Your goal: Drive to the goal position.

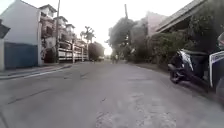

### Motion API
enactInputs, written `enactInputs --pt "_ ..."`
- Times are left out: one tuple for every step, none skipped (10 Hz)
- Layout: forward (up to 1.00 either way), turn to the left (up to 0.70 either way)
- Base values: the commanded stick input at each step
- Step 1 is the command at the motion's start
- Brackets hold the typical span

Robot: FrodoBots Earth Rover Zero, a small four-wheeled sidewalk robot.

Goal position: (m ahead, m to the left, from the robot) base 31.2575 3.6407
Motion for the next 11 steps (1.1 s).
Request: enactInputs --pt "0.70 0.00" --pt "0.70 0.00" --pt "0.70 0.00" --pt "0.70 0.00" --pt "0.70 0.00" --pt "0.70 0.00" --pt "0.70 0.00" --pt "0.70 -0.19" --pt "0.70 -0.35" --pt "0.70 -0.35" --pt "0.70 -0.35"
